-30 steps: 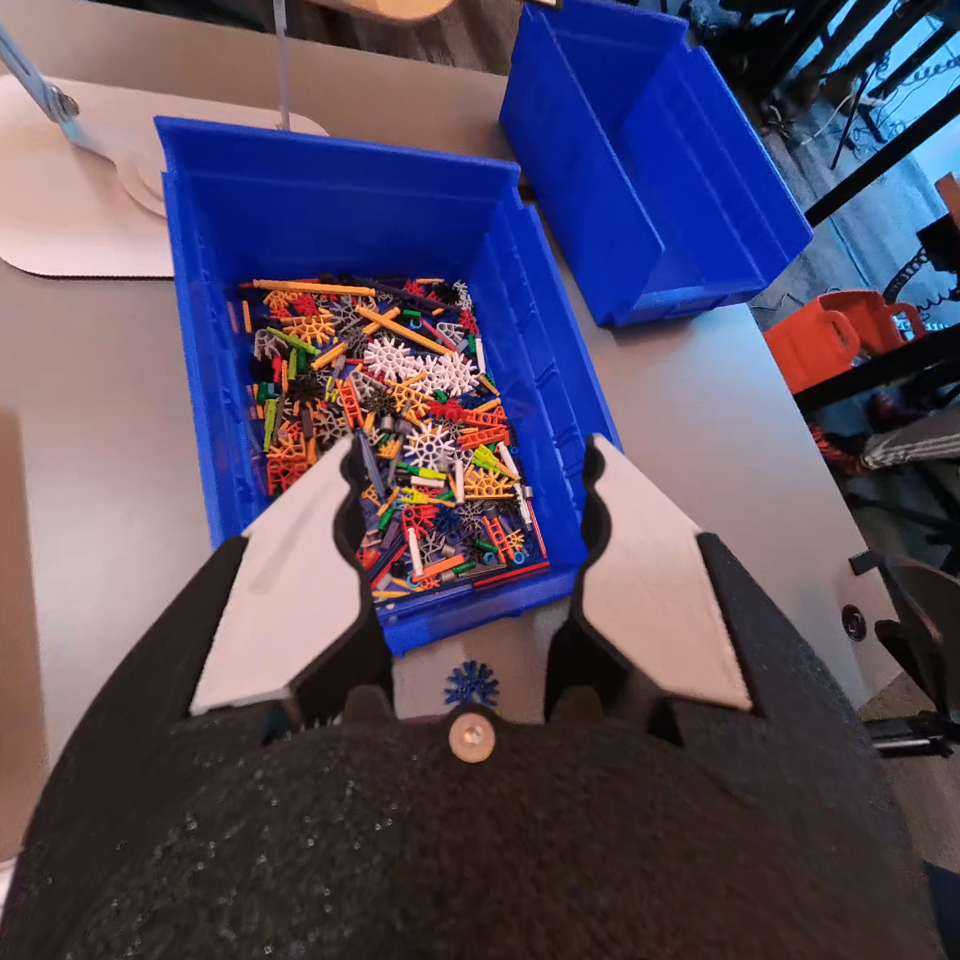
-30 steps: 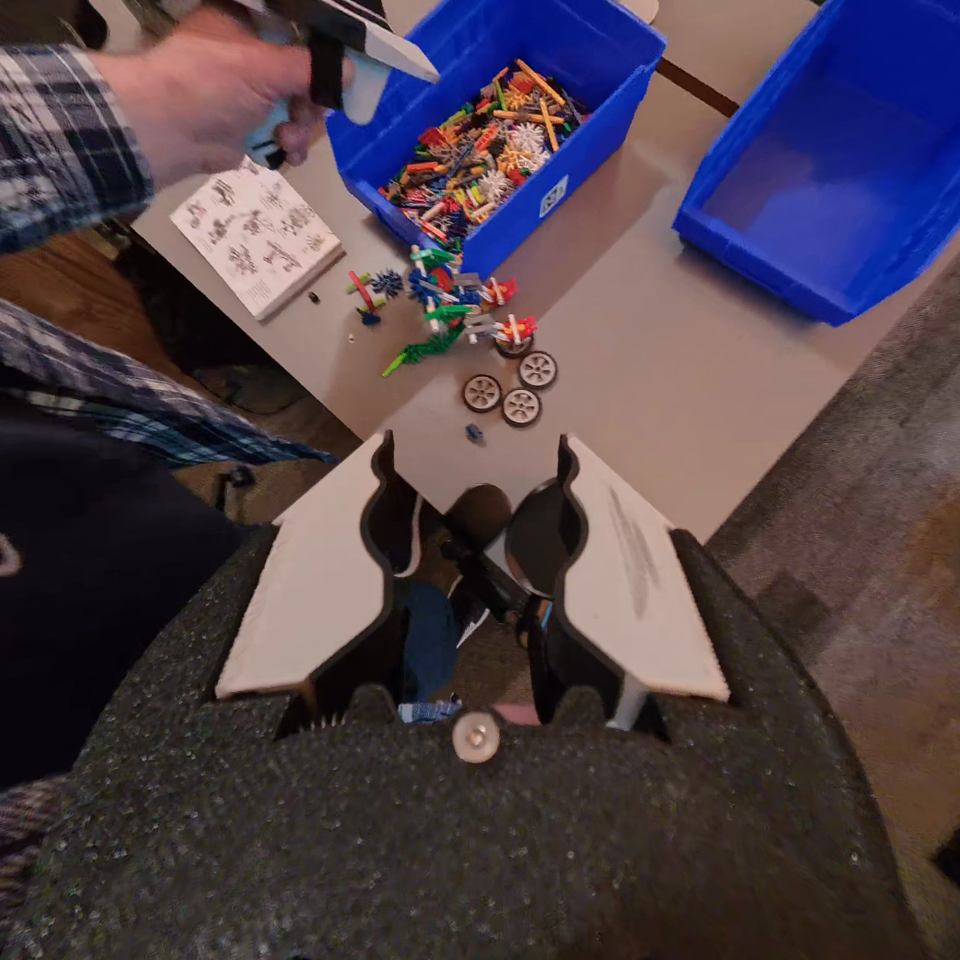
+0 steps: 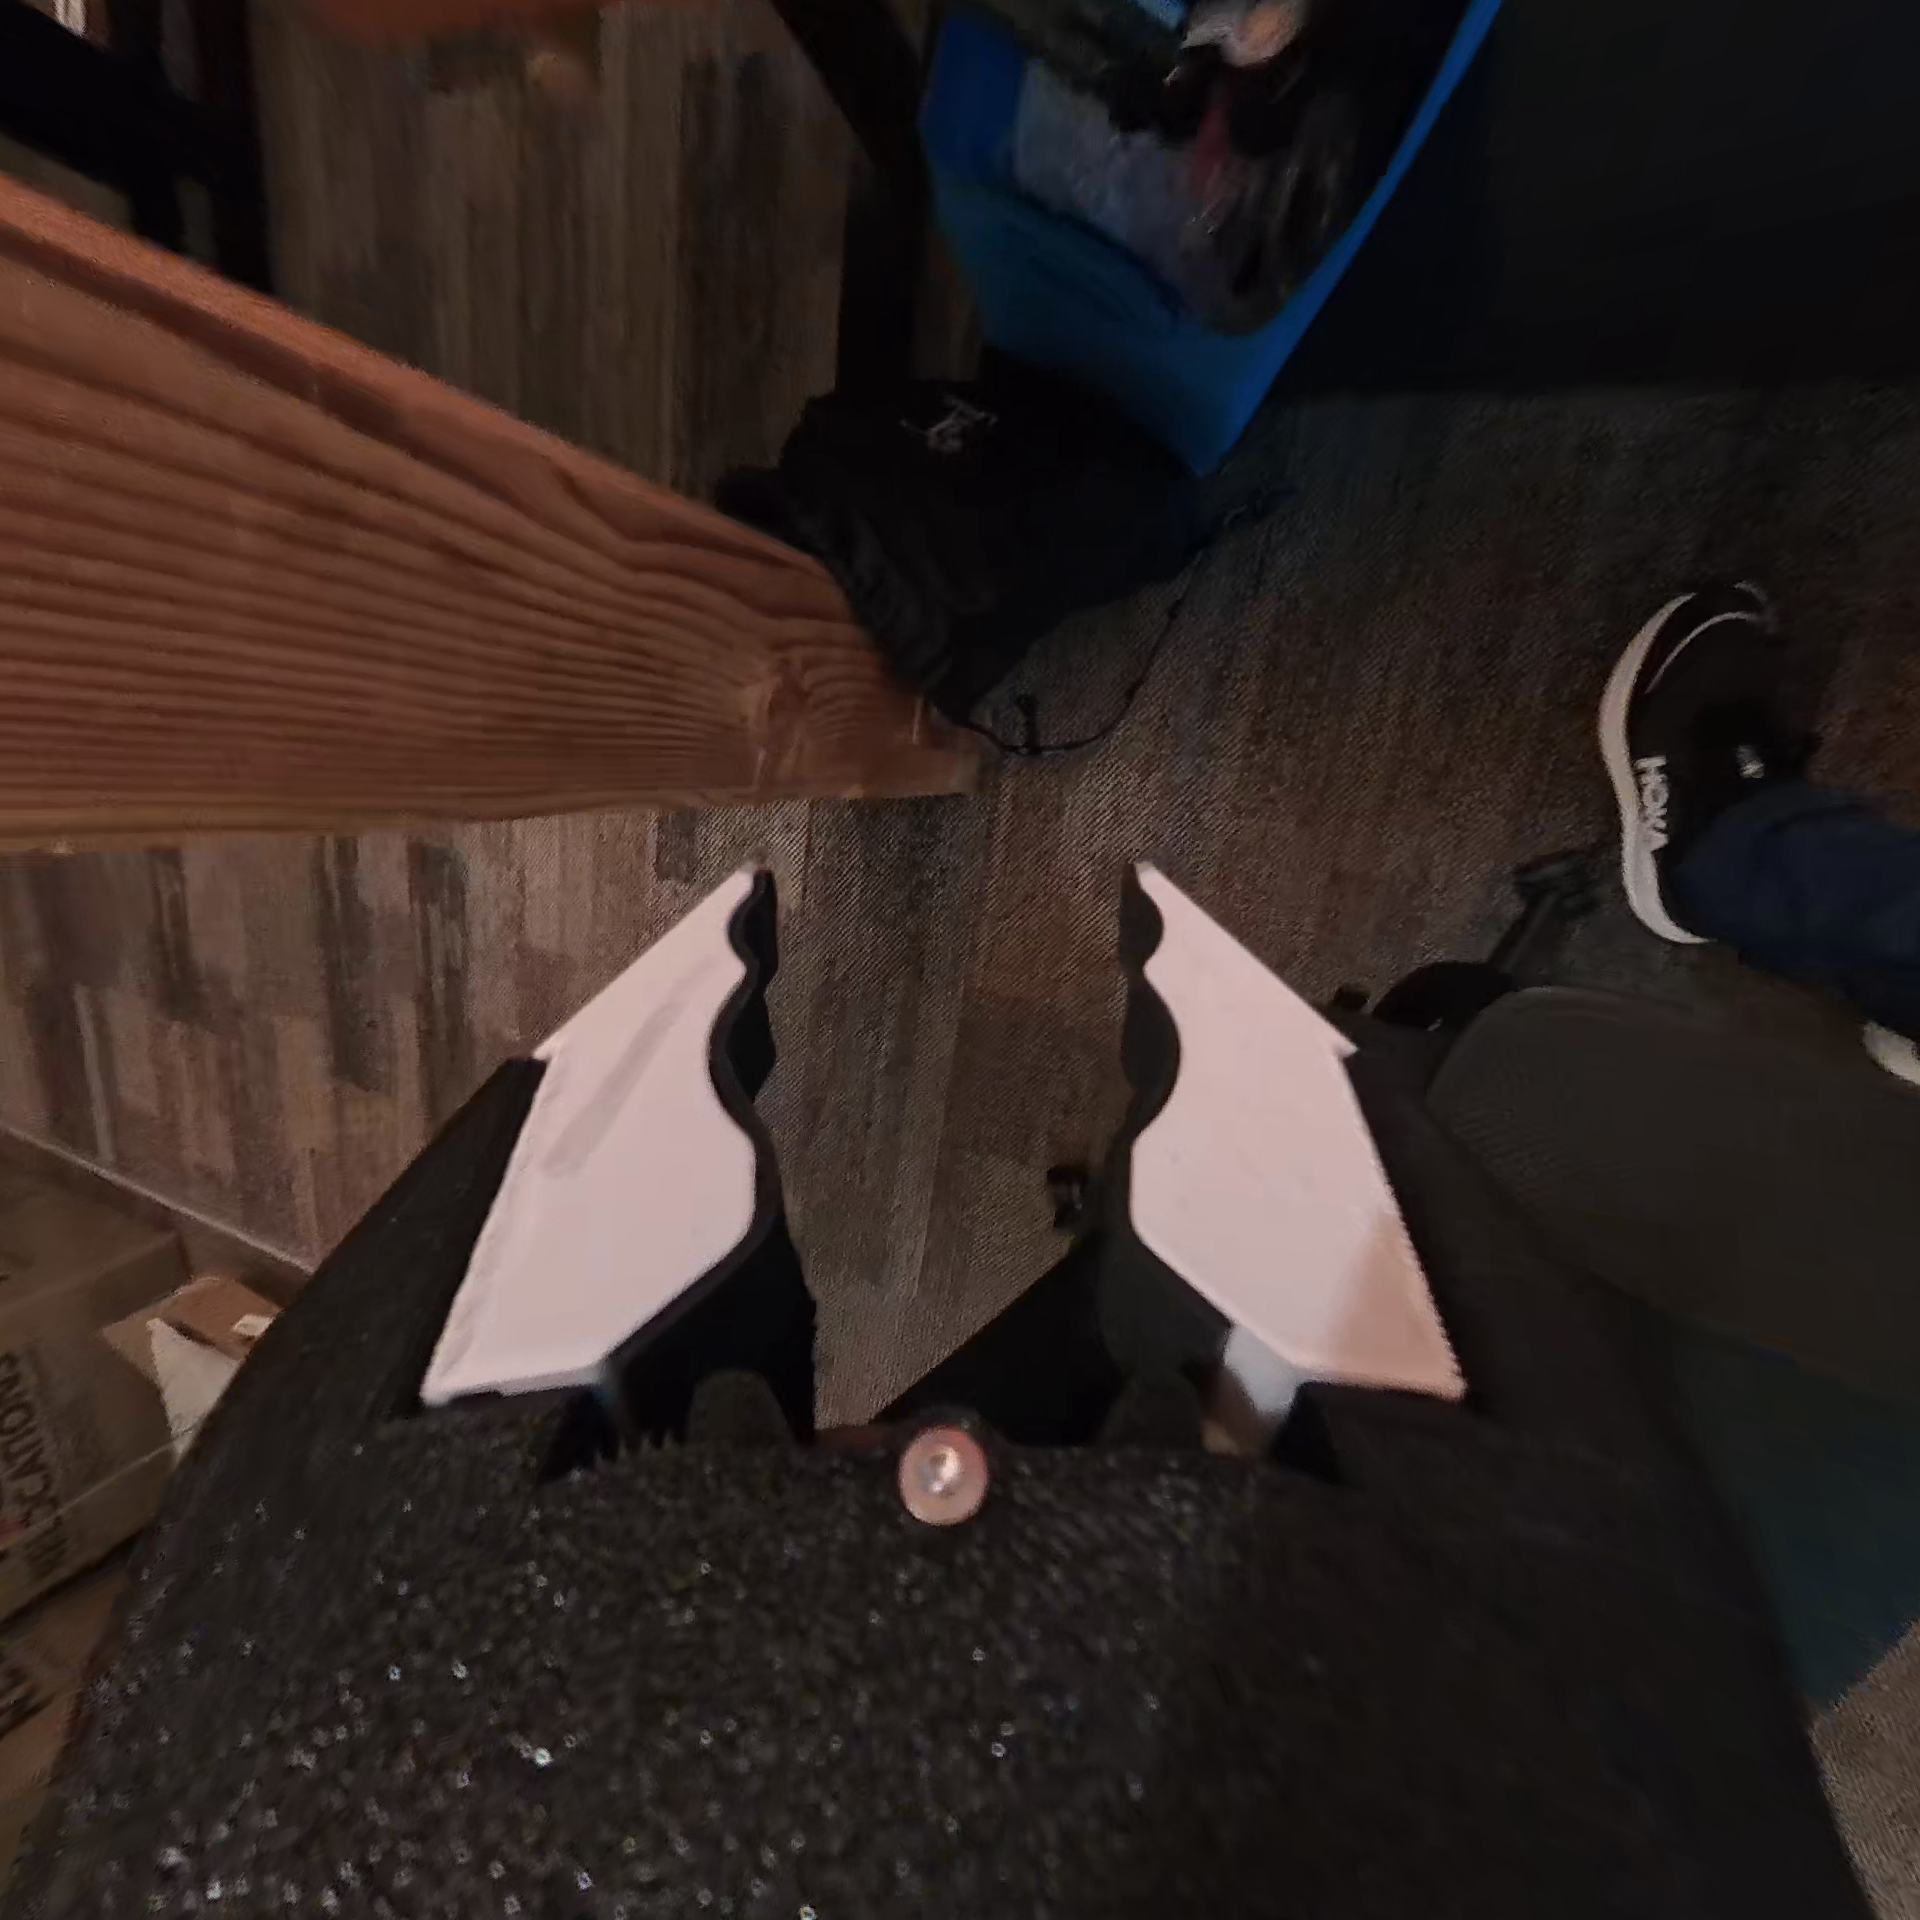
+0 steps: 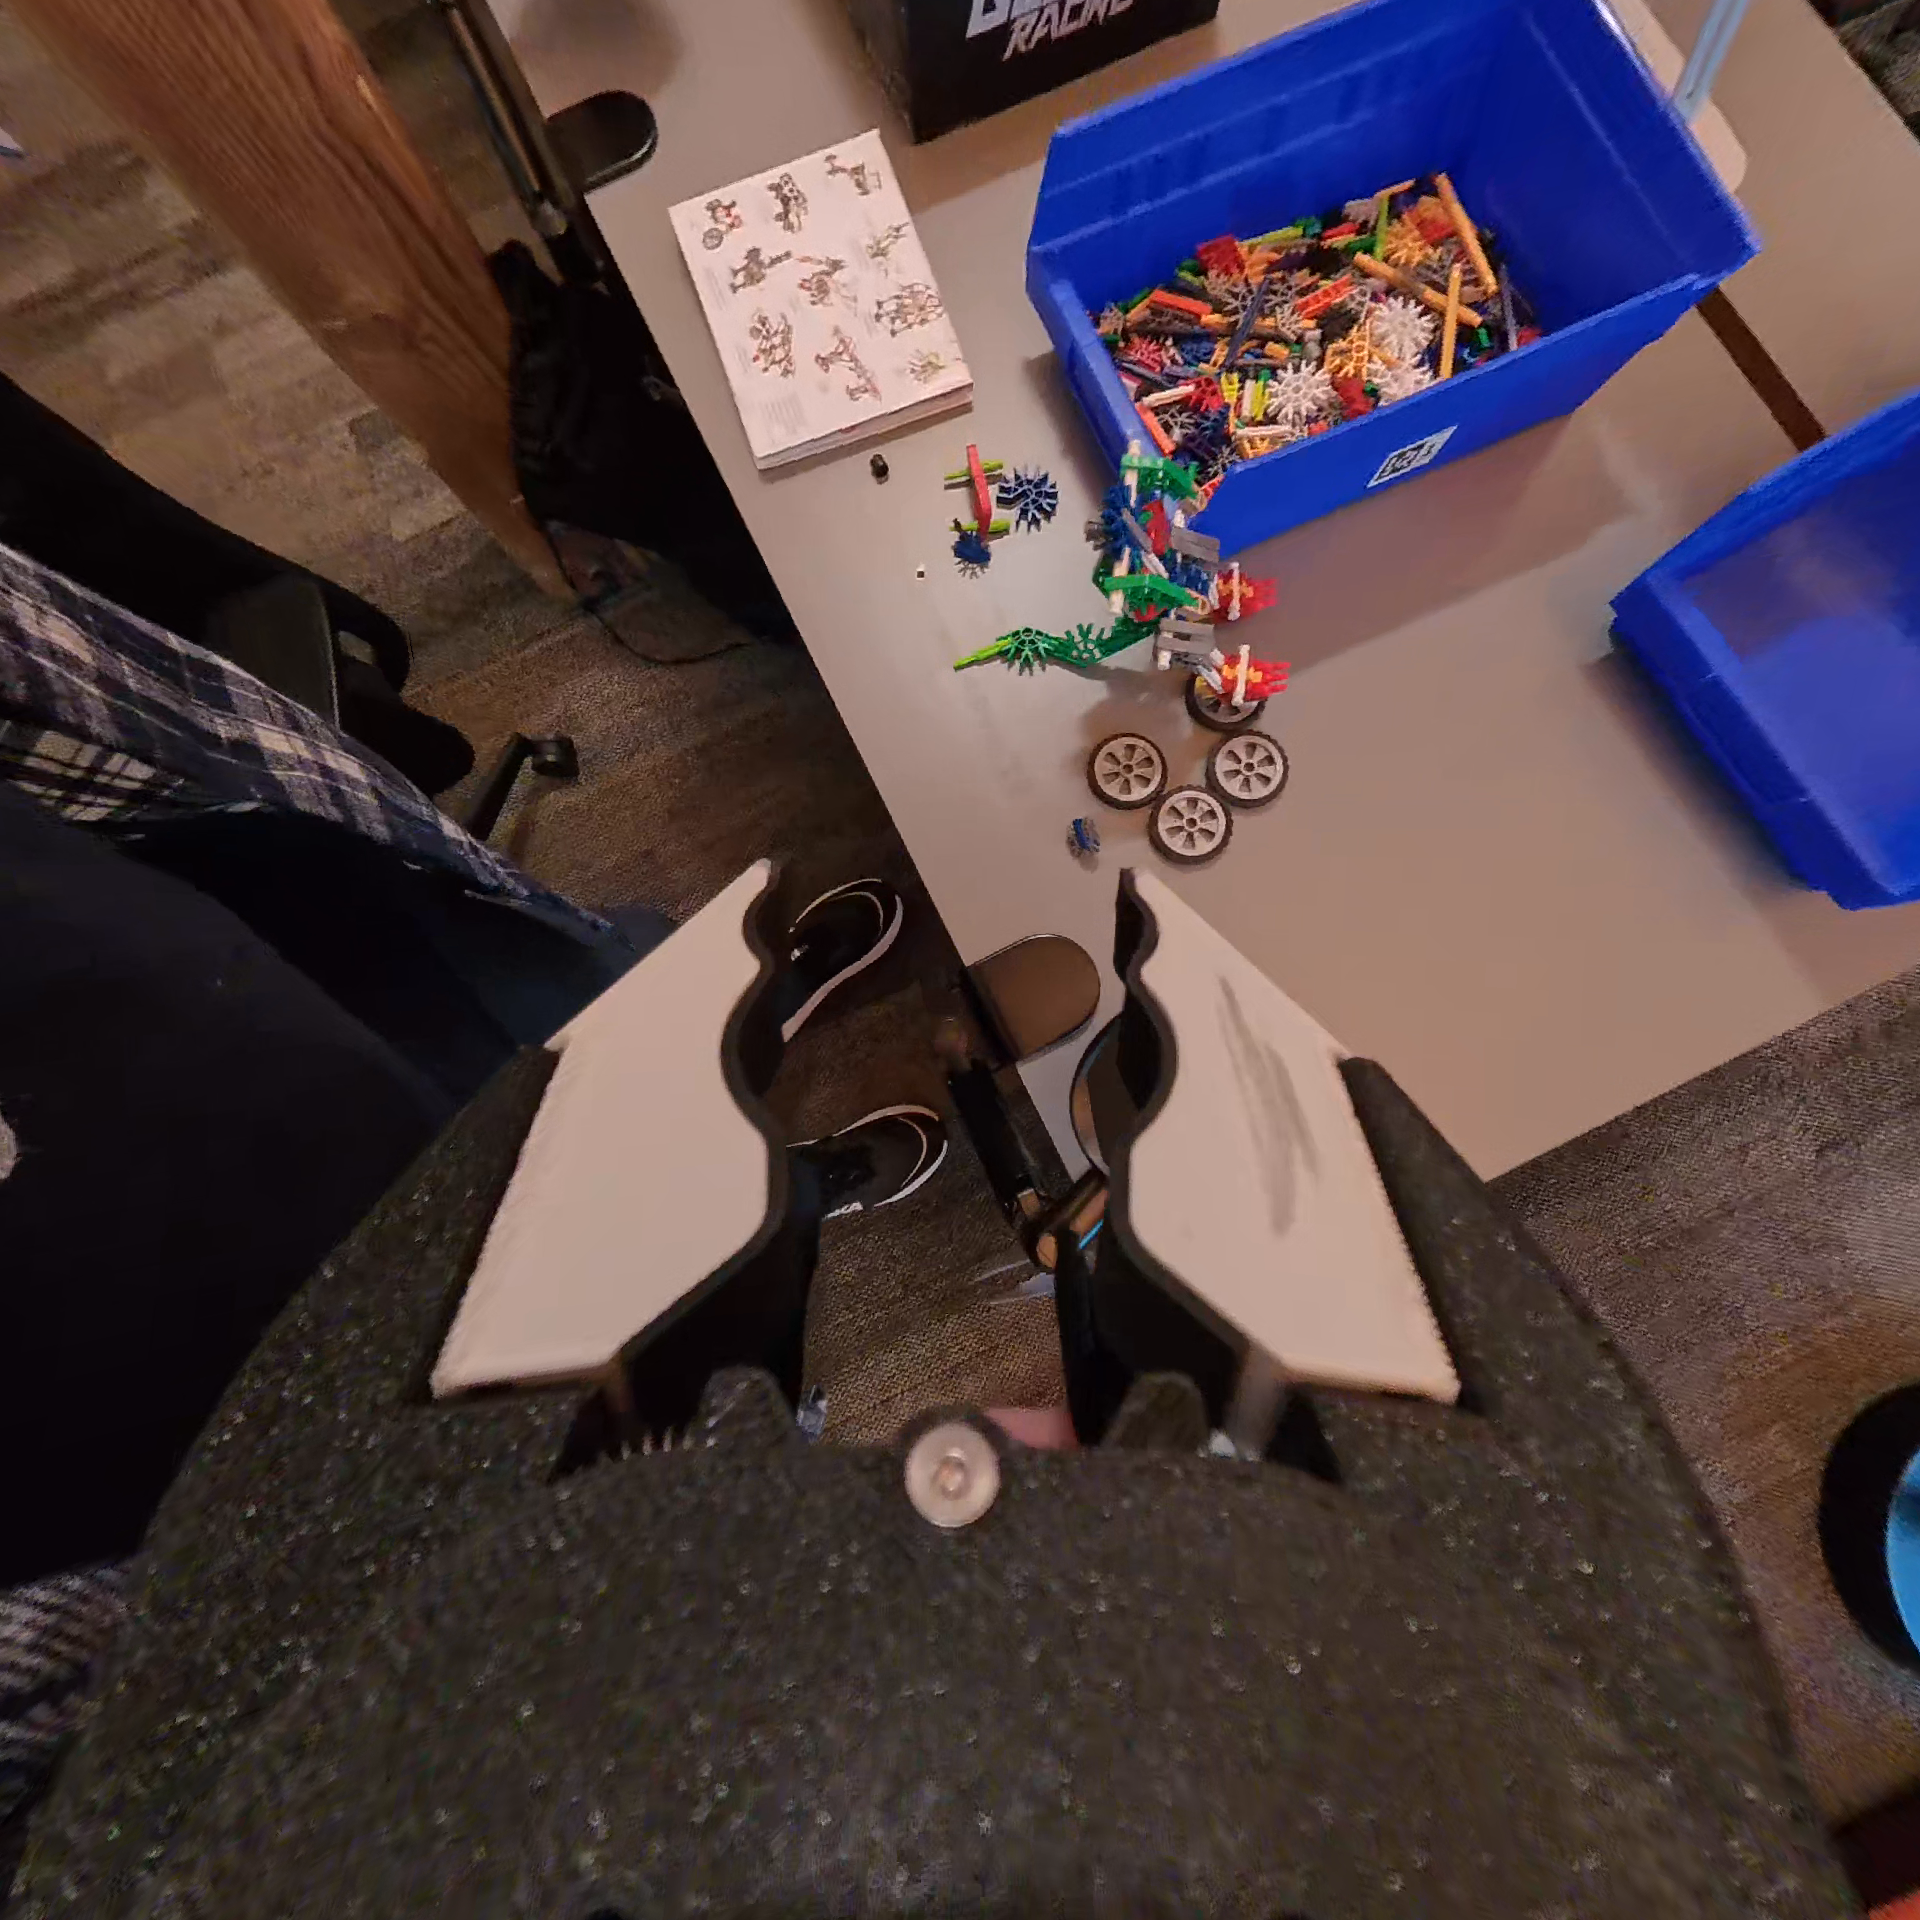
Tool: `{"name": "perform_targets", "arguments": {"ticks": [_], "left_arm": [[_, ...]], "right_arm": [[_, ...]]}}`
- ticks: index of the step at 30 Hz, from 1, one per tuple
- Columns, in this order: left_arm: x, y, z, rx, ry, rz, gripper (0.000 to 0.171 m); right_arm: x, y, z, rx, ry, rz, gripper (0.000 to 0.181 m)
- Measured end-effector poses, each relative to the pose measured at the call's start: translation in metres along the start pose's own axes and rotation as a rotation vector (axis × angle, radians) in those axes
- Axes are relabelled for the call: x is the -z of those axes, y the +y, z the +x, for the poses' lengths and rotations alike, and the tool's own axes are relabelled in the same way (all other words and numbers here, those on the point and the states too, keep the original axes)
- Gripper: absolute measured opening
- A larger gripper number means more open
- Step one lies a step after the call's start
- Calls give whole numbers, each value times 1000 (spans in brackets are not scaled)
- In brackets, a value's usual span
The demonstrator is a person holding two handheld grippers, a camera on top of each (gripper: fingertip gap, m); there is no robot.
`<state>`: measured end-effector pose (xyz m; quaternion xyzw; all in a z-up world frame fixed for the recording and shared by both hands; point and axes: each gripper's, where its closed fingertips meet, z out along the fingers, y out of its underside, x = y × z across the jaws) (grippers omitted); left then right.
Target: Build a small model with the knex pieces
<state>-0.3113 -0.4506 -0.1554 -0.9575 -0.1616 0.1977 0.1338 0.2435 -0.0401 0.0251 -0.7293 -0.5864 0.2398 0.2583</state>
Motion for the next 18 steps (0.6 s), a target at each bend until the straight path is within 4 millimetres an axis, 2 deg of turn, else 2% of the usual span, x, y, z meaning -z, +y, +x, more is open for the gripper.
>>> {"name": "perform_targets", "arguments": {"ticks": [4, 5, 6, 8, 11, 13, 15, 18], "left_arm": [[-8, 29, -42, 126, -17, -45, 66], [-10, 35, -46, 173, -11, -40, 65], [-14, 40, -38, 216, 25, -36, 65], [-23, 42, -9, 222, 83, -30, 65], [-38, 23, 59, 125, 190, -1, 66], [-60, 27, 103, 73, 286, -38, 69], [-92, 51, 123, 57, 319, -113, 72], [-129, 81, 133, 120, 368, -185, 74]], "right_arm": [[-9, -12, -6, -8, 12, -11, 62], [-12, -14, -7, -16, 17, -13, 62], [-15, -15, -8, -27, 22, -17, 62], [-24, -17, -11, -52, 28, -30, 62], [-39, -22, -17, -89, 34, -46, 63], [-52, -27, -20, -118, 35, -48, 63], [-66, -33, -23, -137, 30, -41, 63], [-91, -32, -25, -134, 30, -40, 63]]}}
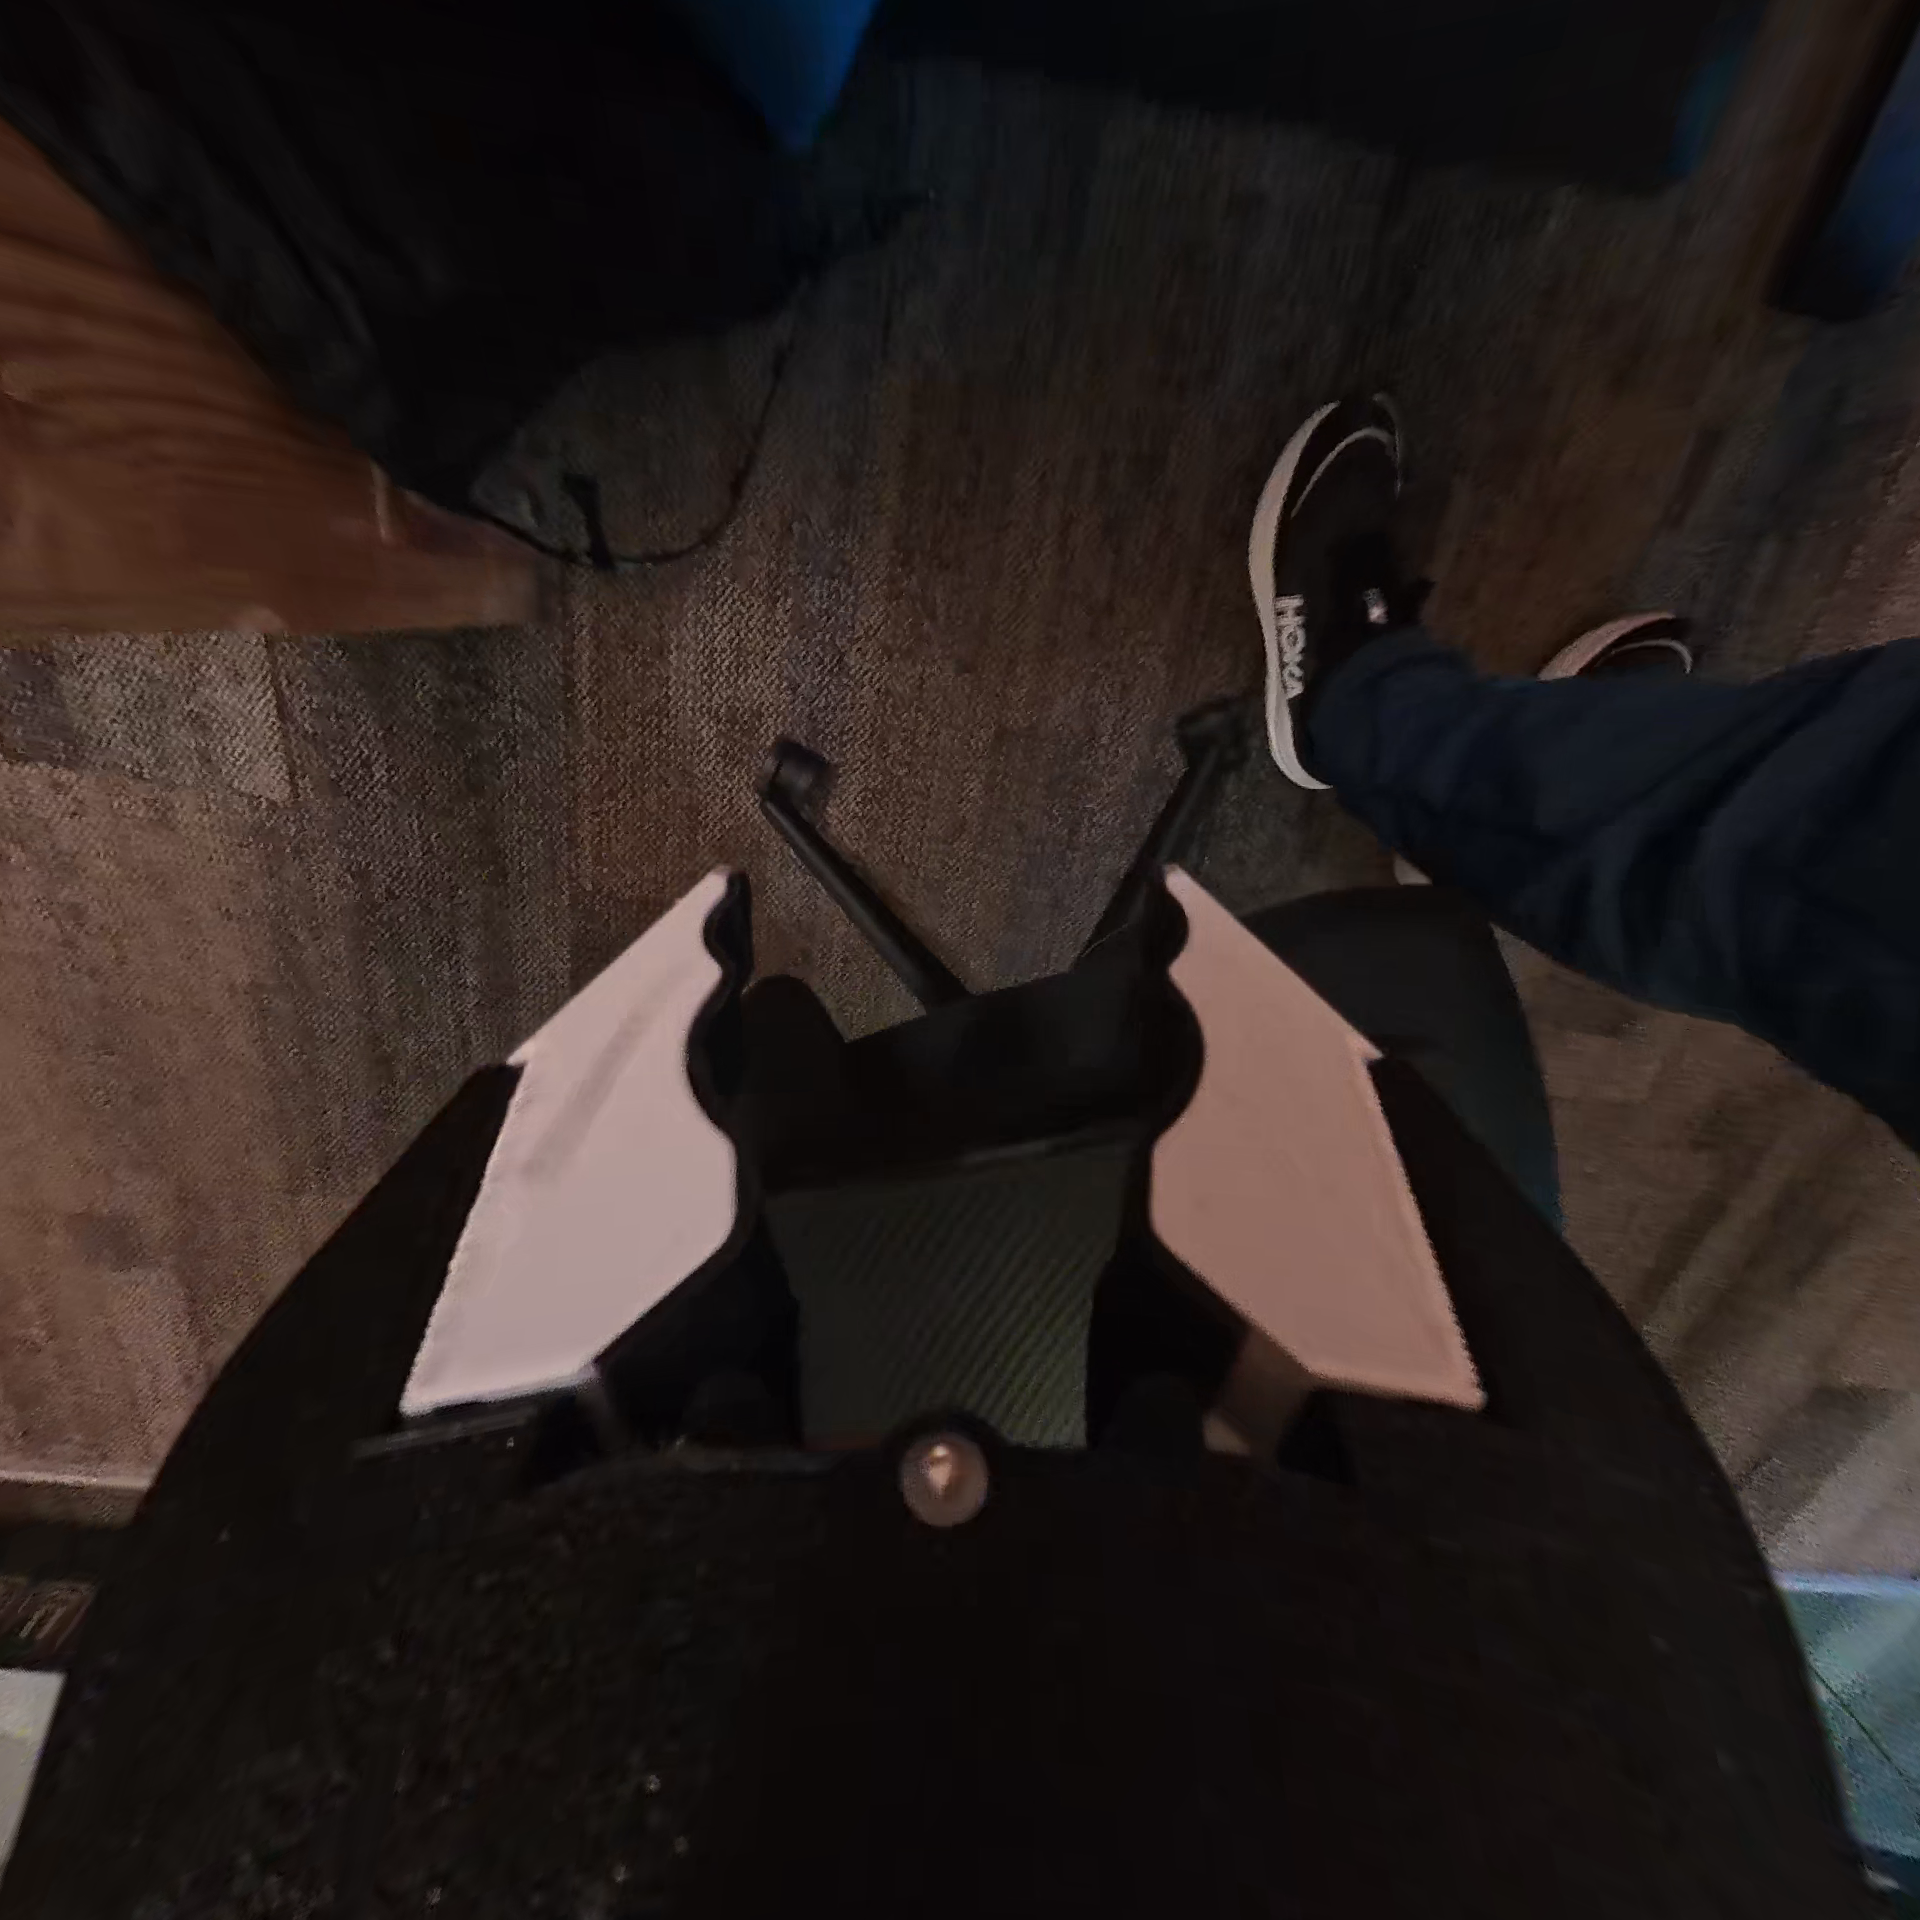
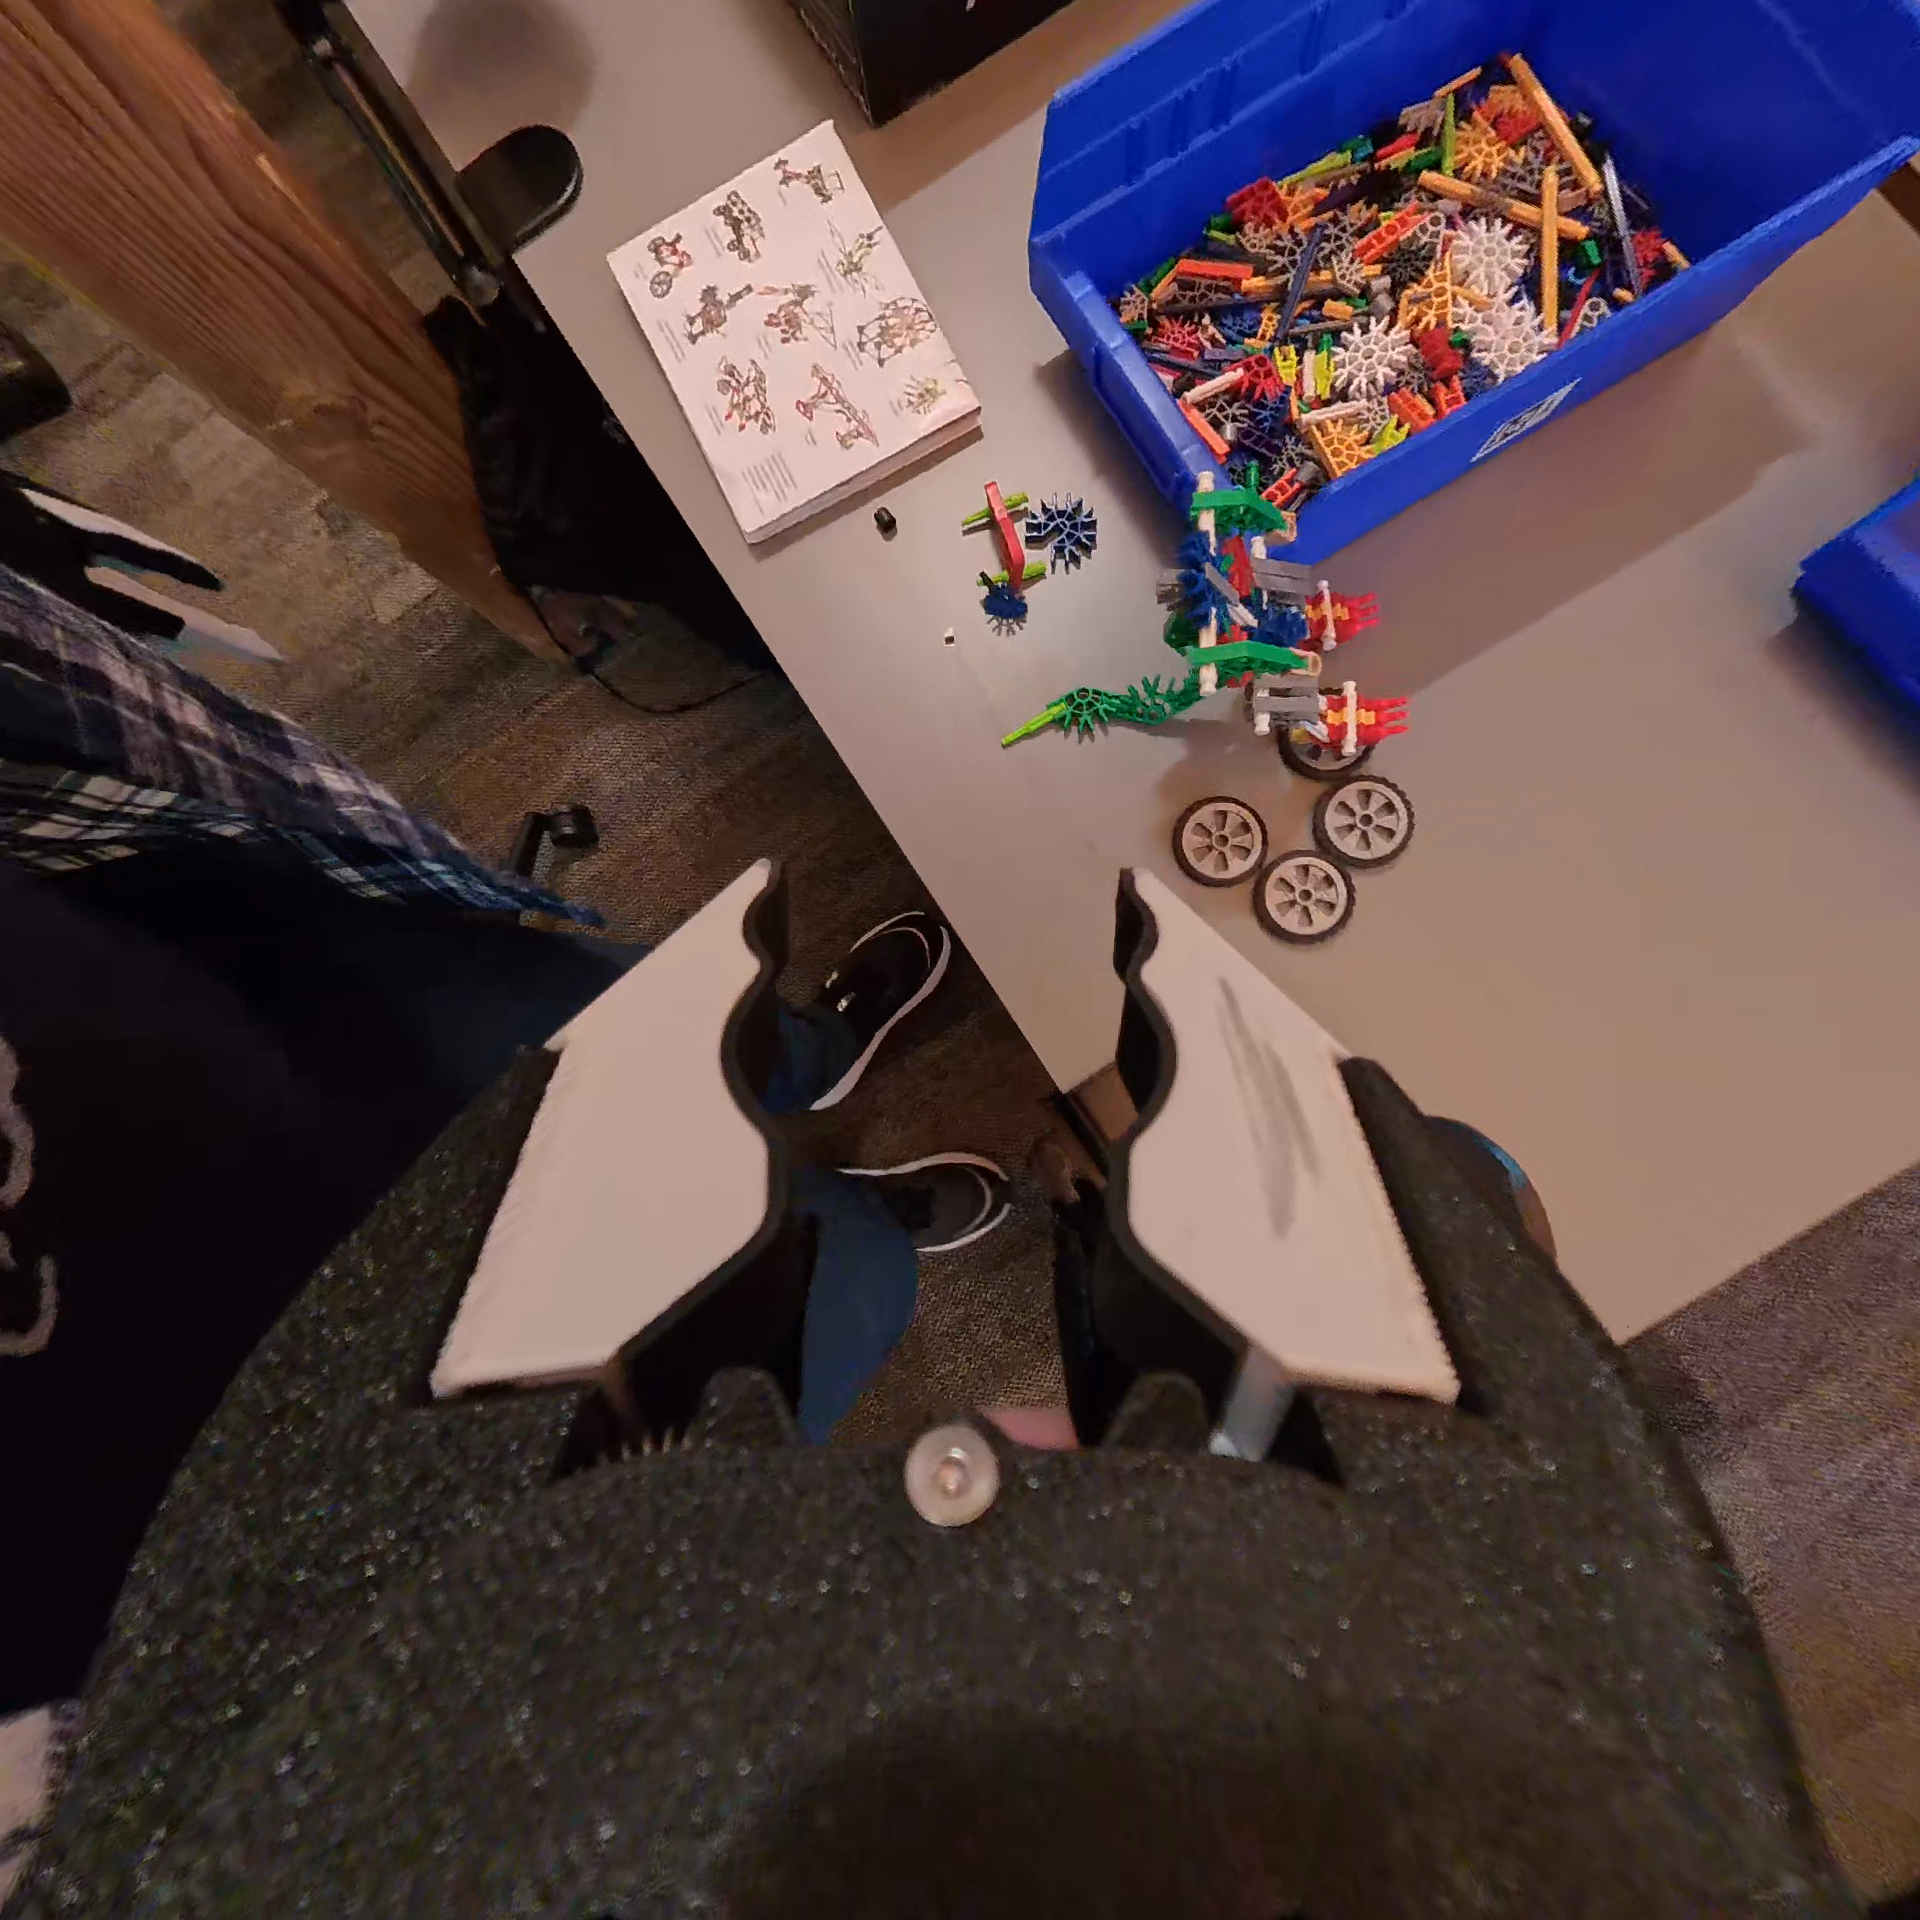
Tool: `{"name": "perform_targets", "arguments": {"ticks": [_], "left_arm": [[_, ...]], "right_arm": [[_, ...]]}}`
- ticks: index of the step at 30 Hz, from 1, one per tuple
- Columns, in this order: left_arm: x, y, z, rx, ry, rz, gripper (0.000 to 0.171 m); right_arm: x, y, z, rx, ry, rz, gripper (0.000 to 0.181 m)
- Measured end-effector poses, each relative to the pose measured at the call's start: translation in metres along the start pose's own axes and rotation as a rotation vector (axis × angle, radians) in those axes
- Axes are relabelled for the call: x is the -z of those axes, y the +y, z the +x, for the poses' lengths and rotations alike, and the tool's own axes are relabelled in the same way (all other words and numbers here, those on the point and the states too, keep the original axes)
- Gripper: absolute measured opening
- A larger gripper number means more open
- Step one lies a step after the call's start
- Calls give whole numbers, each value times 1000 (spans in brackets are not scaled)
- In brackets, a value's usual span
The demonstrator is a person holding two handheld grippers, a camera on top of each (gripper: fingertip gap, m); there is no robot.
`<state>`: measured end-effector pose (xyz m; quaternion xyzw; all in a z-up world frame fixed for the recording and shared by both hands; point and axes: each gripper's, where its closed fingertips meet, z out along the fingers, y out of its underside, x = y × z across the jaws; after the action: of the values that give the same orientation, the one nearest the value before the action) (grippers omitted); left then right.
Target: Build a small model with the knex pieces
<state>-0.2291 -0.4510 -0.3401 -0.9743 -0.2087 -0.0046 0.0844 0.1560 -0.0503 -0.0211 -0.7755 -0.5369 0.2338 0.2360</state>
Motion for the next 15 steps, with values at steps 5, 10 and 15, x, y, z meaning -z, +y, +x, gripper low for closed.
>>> {"name": "perform_targets", "arguments": {"ticks": [5, 10, 15], "left_arm": [[-27, 21, -18, 70, 44, -15, 91], [-39, 29, -26, 130, 131, -5, 106], [-39, 41, -53, 222, 152, -5, 103]], "right_arm": [[-43, 16, -4, -38, -39, 23, 62], [-95, 42, -4, -61, -96, 82, 62], [-136, 59, 3, -54, -76, 162, 61]]}}
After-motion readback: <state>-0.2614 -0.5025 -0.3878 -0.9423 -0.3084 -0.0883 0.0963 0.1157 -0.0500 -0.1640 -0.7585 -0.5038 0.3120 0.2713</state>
